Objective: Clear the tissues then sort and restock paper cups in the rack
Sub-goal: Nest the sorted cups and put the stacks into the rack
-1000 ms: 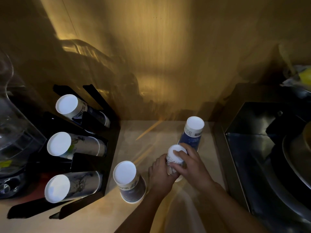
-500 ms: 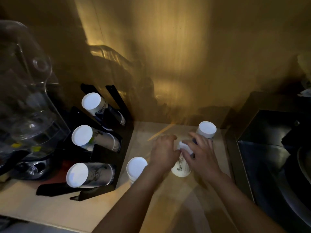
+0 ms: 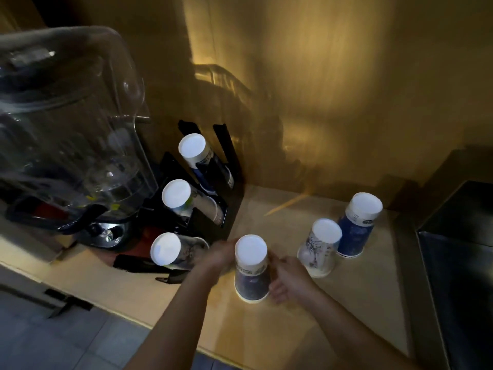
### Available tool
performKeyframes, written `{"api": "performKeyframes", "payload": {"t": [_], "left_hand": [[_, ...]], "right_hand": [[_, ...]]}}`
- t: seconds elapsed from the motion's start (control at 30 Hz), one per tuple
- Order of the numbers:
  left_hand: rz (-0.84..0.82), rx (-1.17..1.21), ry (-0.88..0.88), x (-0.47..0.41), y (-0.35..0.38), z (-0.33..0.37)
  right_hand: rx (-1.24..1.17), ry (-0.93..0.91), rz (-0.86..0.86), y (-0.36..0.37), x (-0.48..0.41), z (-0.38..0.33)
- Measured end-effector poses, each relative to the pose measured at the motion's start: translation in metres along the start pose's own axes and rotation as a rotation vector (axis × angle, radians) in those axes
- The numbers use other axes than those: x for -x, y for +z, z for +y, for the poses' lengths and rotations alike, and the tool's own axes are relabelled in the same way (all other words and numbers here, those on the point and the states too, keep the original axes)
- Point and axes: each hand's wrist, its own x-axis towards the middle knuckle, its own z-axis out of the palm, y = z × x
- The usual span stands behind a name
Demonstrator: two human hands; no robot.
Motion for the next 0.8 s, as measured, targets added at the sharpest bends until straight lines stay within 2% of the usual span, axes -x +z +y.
{"api": "performKeyframes", "payload": {"t": [0.1, 0.23, 0.3, 0.37, 0.43, 0.6, 0.7, 0.8], "left_hand": [[-0.050, -0.078, -0.191, -0.002, -0.004, -0.032], [-0.214, 0.224, -0.284, -0.002, -0.016, -0.047], [-0.288, 0.357, -0.284, 0.001, -0.021, -0.054], [-0.393, 0.404, -0.225, 0.004, -0.021, -0.061], [-0.426, 0.376, -0.160, 0.006, -0.016, -0.068], [-0.351, 0.278, 0.009, 0.013, 0.004, -0.065], [-0.254, 0.197, 0.189, 0.019, 0.011, -0.047], [-0.107, 0.114, 0.388, 0.023, 0.014, -0.026]], "right_hand": [[-0.065, 0.144, -0.123, 0.005, 0.001, 0.009], [-0.194, 0.169, -0.329, -0.001, 0.005, 0.016], [-0.230, 0.091, -0.378, -0.004, 0.005, 0.021], [-0.250, 0.001, -0.377, -0.001, 0.001, 0.029], [-0.254, -0.053, -0.325, 0.006, -0.003, 0.037], [-0.183, -0.198, -0.276, 0.008, -0.003, 0.041], [-0.109, -0.304, -0.262, -0.004, 0.002, 0.026], [-0.058, -0.455, -0.158, -0.016, 0.013, -0.002]]}}
